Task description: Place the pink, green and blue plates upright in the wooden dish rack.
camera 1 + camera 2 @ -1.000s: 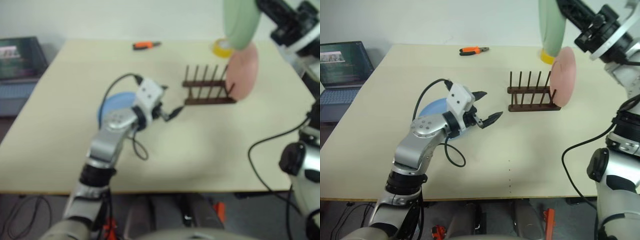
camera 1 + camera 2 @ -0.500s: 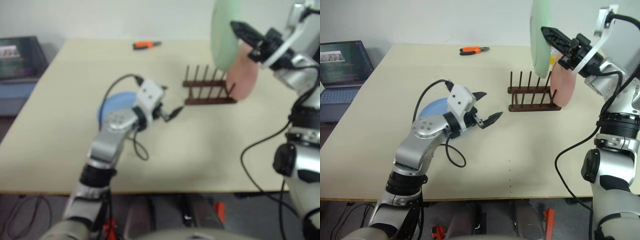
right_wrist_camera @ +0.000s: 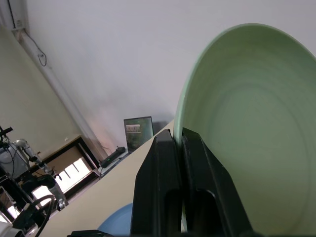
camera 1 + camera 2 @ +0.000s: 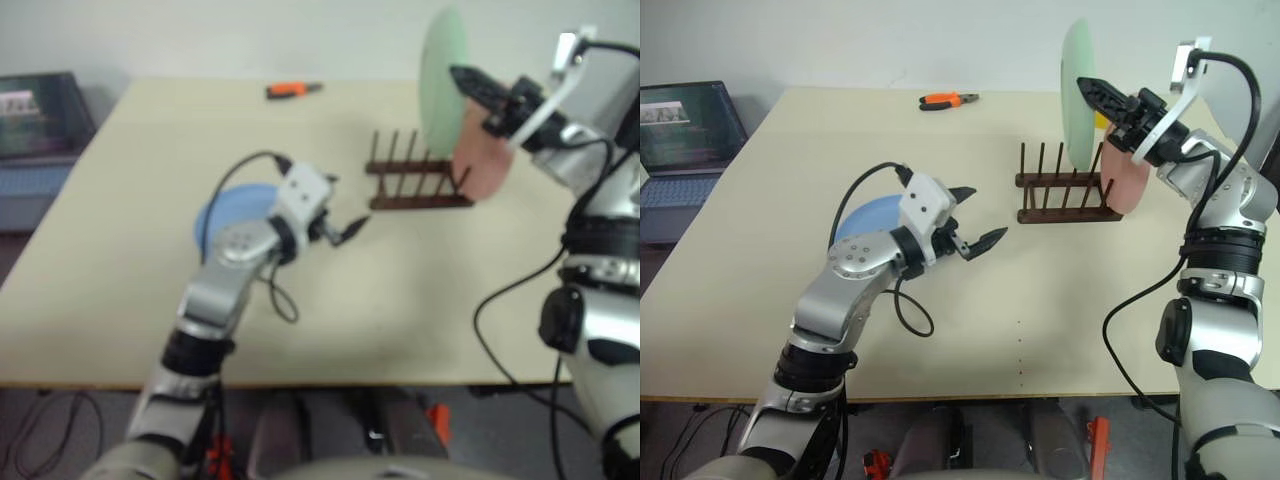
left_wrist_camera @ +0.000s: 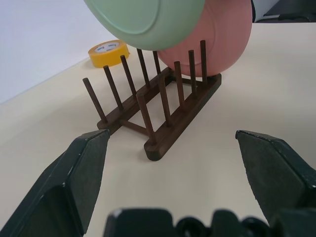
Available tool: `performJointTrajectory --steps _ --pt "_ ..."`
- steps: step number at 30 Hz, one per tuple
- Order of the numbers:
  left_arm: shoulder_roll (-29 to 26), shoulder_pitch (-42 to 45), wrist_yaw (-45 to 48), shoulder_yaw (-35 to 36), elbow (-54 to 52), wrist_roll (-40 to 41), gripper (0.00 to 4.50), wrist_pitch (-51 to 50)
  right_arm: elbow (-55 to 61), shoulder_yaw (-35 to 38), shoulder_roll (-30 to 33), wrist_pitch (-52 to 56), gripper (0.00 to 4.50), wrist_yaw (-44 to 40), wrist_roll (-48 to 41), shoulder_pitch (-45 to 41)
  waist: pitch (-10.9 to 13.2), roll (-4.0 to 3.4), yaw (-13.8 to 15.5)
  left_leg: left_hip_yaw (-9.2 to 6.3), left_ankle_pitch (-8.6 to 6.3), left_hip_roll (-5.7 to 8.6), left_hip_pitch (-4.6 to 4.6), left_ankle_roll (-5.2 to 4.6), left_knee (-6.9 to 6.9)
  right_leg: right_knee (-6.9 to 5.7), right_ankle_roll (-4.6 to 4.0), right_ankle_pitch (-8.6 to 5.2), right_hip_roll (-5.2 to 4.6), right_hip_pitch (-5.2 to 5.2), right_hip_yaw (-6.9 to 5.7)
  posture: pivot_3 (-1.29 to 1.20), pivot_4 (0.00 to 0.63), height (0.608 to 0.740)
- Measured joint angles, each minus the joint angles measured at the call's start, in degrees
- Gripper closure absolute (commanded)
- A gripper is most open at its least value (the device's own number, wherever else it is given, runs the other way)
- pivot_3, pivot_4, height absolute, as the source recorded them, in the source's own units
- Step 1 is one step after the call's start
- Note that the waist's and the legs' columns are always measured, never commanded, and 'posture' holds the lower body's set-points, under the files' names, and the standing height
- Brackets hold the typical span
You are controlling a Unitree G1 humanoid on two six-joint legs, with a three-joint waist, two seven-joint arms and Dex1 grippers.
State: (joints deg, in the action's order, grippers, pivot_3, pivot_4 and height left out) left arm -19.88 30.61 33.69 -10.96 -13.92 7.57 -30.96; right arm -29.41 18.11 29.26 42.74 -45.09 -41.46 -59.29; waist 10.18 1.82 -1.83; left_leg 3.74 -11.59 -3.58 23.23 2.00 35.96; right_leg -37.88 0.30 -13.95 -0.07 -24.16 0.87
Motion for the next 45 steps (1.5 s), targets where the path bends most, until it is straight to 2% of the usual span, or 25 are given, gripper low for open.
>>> performJointTrajectory --steps 43,45 --pt "0.66 -0.03 -0.48 -1.16 -0.23 0.00 0.00 -0.11 -4.60 -1.37 1.00 -0.17 4.48 -2.38 4.99 -0.44 0.00 0.00 0.02 -0.02 0.00 0.00 0.05 0.00 -0.01 0.06 0.00 0.00 0.00 -0.01 -0.03 0.00 0.150 0.740" --pt "0.66 -0.03 -0.49 -1.17 -0.23 0.00 0.00 -0.11 -4.60 -1.37 1.01 -0.20 4.03 -2.37 5.03 -0.44 0.00 0.00 0.02 -0.02 0.00 0.00 0.05 0.00 -0.01 0.06 0.00 0.00 0.00 -0.01 -0.03 0.00 0.150 0.740"
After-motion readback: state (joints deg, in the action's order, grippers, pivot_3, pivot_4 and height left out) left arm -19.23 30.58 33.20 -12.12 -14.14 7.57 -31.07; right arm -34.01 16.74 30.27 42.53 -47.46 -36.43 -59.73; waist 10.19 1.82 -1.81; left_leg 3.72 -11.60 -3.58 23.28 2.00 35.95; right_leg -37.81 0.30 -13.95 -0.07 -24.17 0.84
